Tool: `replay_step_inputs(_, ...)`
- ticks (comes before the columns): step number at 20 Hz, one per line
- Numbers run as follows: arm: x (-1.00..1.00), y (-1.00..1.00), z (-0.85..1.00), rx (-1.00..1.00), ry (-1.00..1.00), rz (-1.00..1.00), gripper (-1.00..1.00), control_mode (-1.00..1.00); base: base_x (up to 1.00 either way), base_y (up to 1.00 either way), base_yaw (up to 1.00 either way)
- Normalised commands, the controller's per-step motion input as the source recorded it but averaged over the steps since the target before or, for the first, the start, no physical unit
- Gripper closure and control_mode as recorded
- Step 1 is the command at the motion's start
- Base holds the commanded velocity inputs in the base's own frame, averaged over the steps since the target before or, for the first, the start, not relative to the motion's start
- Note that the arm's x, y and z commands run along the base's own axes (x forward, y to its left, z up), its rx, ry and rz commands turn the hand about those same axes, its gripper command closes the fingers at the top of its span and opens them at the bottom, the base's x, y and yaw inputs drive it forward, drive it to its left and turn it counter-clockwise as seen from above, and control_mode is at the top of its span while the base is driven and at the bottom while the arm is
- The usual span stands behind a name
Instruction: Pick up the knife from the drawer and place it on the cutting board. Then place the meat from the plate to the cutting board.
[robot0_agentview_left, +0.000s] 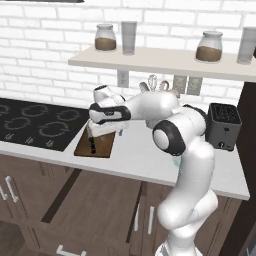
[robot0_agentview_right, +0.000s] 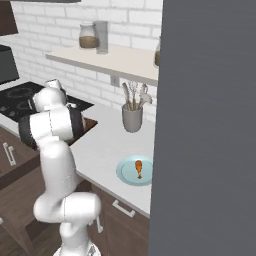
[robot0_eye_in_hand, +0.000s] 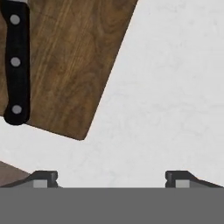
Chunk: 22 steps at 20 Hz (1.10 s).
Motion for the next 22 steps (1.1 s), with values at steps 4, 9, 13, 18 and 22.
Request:
replay_step_inputs(4, -0.54, -1.00, 0.37, 0.00, -0.06, 0.04, -1.00, -1.00, 0.00, 0.00, 0.00)
replay_step_inputs(9, -0.22, -1.00, 0.23, 0.00, 0.00, 0.01, -1.00, -1.00, 0.00, 0.00, 0.00)
replay_step_inputs(13, -0.01, -1.00, 0.09, 0.00, 0.00, 0.01, -1.00, -1.00, 0.00, 0.00, 0.00)
replay_step_inputs(18, 0.00, -1.00, 0.00, 0.01, 0.01, 0.03, -1.00, -1.00, 0.00, 0.00, 0.00)
replay_step_inputs(22, 0.00, -1.00, -0.01, 0.05, 0.08, 0.03, -1.00, -1.00, 0.00, 0.00, 0.00)
